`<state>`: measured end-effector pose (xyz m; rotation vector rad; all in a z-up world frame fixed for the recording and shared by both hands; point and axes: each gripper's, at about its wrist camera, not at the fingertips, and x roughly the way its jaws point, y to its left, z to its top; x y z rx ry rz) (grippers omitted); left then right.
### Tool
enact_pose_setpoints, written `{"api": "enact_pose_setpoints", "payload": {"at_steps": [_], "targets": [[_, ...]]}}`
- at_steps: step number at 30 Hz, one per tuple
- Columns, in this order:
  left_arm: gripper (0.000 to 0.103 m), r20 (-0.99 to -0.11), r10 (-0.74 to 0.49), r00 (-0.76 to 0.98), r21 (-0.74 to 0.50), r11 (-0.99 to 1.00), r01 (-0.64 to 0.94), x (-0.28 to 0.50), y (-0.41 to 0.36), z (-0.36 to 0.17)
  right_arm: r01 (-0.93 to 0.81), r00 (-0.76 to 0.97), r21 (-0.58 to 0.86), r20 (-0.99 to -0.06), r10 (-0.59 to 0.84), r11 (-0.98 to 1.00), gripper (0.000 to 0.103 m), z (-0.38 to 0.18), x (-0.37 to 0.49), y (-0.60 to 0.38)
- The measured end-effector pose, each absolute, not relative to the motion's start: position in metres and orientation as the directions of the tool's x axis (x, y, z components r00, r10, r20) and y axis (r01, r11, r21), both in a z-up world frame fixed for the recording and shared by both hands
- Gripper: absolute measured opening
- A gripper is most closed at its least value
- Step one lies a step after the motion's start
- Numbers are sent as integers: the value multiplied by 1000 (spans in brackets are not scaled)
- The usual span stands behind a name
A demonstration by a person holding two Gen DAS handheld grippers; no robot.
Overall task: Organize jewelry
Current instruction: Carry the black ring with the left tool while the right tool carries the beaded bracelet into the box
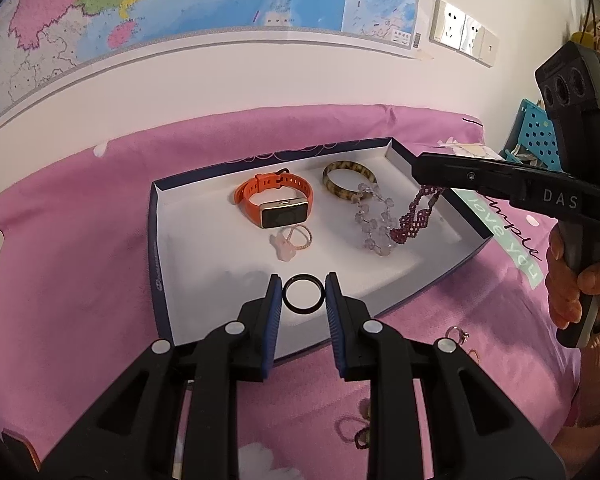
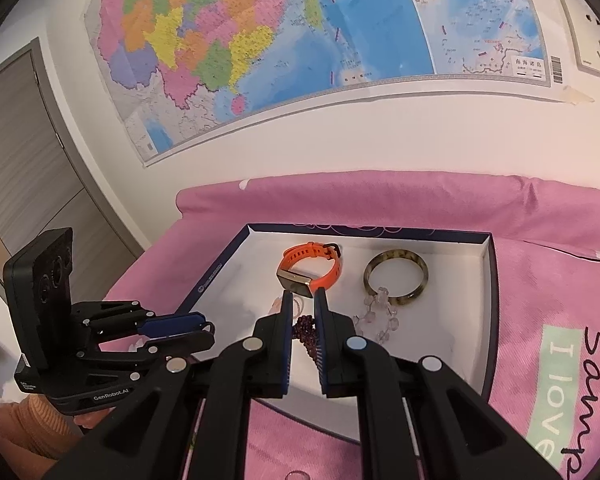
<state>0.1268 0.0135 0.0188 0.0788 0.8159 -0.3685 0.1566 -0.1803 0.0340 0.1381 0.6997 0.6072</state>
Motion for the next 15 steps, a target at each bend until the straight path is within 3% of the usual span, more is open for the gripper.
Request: {"api": "enact_pose_setpoints", "payload": {"at_steps": [15], "targets": [[22,-750,-278,600,-87,941,327,149,10,9,-470,595,320,-574,563,823,9,27,174,-177]]}}
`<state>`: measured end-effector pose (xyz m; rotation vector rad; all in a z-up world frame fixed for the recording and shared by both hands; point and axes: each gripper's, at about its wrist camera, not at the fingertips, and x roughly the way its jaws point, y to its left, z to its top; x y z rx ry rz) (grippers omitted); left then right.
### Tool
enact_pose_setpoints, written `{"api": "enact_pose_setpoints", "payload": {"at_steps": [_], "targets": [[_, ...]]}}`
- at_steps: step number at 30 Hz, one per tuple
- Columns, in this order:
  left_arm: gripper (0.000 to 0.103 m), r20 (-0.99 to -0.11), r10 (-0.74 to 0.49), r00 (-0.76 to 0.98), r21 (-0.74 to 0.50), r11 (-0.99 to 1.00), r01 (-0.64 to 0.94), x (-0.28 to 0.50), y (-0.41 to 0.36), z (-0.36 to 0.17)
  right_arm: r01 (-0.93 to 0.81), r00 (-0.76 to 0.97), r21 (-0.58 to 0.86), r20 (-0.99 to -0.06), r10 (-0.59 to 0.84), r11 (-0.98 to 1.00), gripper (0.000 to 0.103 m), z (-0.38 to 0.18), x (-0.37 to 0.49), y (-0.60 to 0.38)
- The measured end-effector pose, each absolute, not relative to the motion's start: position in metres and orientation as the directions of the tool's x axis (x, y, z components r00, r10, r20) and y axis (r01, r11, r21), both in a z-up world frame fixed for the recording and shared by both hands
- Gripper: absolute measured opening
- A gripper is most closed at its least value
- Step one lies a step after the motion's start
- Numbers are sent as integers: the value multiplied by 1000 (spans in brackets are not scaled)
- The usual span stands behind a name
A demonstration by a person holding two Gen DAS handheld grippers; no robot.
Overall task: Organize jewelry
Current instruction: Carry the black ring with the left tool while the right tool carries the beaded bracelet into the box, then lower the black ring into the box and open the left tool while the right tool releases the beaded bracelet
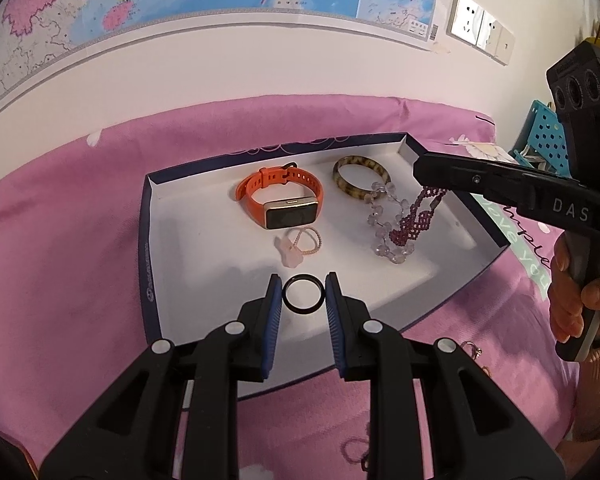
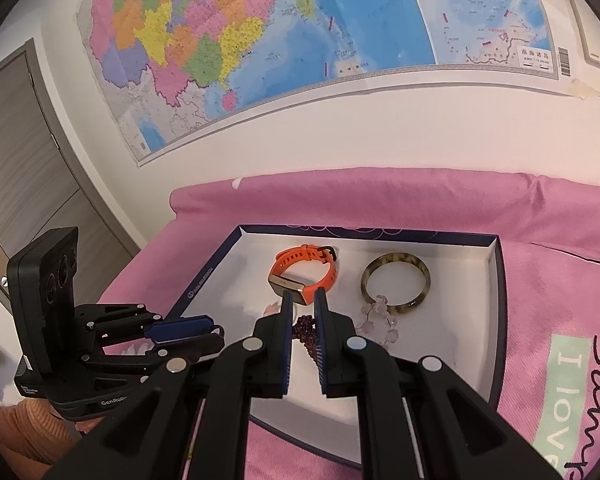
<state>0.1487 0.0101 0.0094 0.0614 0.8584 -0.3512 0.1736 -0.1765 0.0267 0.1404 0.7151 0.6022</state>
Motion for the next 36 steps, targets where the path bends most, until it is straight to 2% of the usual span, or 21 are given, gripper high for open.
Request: {"api": "enact_pose_setpoints", "payload": {"at_steps": [18,36], "targets": [[22,-771,-267,578,-99,947,305,173,3,0,-493,605,281,-570,556,824,9,30,189,-165],[22,-801,-249,544,-97,951,293,186,-4,-17,-485,556,249,-653,515,839,9,0,183,-169]]}}
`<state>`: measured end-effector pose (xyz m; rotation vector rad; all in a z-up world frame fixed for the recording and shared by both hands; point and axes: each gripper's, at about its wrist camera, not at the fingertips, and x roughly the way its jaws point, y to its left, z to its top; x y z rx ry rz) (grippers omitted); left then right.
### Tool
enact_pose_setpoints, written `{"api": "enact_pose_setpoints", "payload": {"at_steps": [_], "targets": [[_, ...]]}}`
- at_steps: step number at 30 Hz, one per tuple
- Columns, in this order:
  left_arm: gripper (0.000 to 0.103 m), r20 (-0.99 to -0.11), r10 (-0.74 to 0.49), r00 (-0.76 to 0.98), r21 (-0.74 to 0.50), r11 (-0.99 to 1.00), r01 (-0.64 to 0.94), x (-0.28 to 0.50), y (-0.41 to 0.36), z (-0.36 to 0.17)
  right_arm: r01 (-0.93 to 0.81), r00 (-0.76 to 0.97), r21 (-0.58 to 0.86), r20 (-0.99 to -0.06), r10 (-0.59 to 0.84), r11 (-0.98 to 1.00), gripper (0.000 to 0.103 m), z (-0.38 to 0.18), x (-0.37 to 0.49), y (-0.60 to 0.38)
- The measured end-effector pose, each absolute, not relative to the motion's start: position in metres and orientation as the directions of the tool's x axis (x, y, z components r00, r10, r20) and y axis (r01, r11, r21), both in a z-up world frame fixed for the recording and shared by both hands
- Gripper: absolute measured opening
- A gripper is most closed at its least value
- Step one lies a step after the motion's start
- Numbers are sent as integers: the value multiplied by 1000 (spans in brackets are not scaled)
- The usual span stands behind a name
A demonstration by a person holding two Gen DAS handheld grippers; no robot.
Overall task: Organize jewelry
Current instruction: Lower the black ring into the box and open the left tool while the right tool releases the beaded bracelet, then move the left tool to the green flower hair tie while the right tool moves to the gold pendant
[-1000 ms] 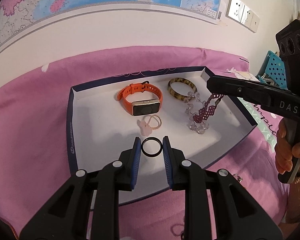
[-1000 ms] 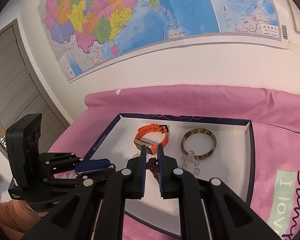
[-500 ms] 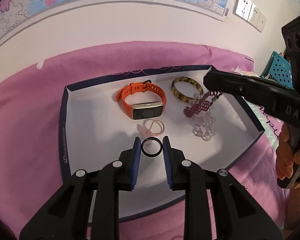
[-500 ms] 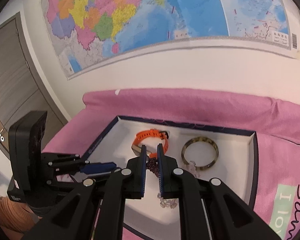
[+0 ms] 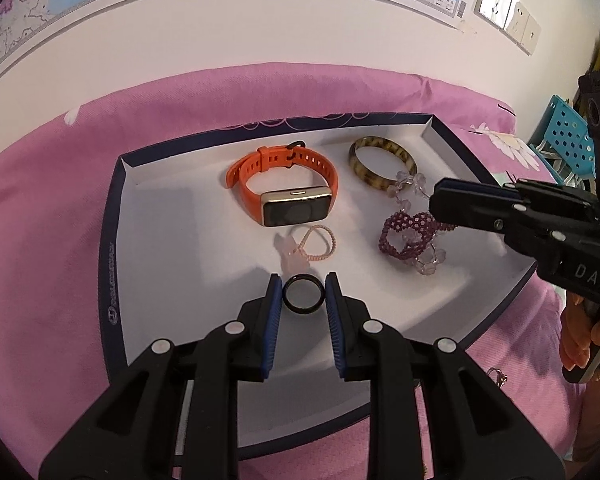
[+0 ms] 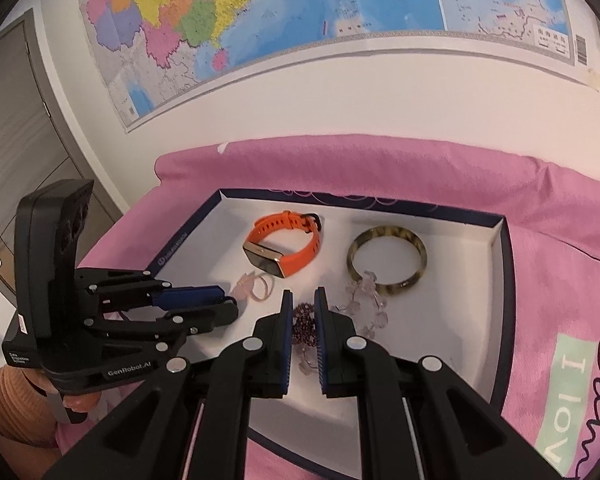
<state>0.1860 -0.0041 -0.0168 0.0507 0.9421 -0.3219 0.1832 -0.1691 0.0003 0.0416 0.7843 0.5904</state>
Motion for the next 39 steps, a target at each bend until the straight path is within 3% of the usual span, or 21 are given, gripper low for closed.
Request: {"api": "enact_pose_setpoints", "payload": {"at_steps": [15,28,39], "targets": [[23,-793,-252,554,-98,951,292,190,-3,-17,-462,529,232,-703,476,856,13,-16,180,-174],[47,-748,-230,622,-70,960,271,167,4,9,-435,561,246,-678,475,866,26,-8,163,-191],[49,-673,-247,697,-16,947,321,101,17,34,-484,579,217,-646,496,848,29,2,104,-201]]}}
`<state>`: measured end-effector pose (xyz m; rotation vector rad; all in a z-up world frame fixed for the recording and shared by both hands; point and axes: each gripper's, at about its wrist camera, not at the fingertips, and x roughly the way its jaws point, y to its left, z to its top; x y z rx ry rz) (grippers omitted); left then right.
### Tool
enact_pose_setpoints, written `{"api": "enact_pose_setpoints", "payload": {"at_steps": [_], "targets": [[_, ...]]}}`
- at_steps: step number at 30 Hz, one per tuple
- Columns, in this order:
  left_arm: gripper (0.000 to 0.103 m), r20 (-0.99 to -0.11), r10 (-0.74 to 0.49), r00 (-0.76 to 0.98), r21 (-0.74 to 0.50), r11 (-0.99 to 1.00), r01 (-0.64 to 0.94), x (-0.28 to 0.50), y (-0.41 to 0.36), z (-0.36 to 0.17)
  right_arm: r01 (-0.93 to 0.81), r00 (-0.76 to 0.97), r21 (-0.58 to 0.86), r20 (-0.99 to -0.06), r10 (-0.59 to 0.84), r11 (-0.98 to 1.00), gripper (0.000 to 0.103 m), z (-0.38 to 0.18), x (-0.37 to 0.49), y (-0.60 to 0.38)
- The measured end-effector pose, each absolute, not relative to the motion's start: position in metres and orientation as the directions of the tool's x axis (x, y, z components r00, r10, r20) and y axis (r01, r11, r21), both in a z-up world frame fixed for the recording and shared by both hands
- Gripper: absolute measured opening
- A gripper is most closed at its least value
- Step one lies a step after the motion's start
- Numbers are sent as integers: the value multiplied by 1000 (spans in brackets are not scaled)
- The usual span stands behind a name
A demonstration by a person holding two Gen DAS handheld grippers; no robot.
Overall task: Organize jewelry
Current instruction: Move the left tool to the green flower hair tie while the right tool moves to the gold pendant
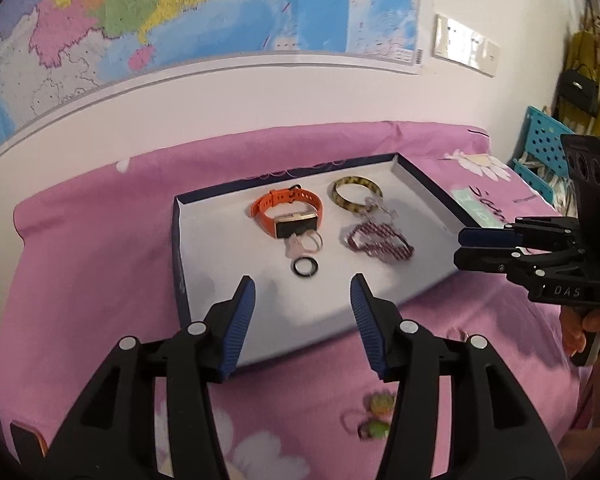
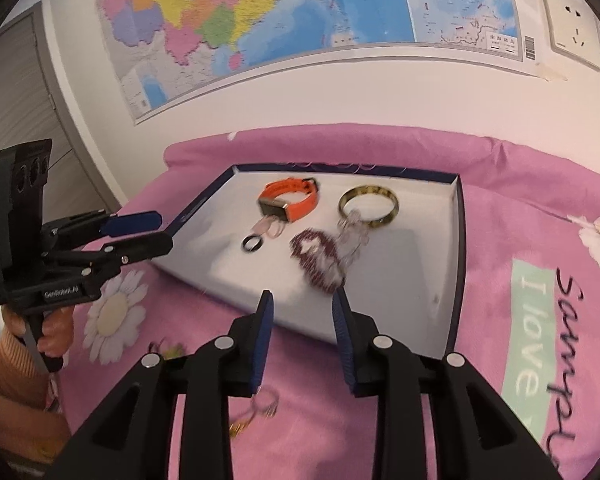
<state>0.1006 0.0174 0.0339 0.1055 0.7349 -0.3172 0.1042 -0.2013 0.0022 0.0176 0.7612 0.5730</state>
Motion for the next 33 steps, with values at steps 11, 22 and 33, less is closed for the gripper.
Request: {"api": "enact_pose_setpoints", "payload": {"at_steps": [11,22,33], "targets": [[49,-704,-273,656,-9,927,376,51,24,6,-513,529,222,-679,509,829,32,-22,53,-193],[50,-729,-298,617,-30,914,406,32,17,-12,-514,490,245,-703,516,822,32,-36,34,-187],[50,-749,-310,585,-52,908,415,27,11,-21,-521,484,237,-710,512,820,32,-41,34,-177]]}}
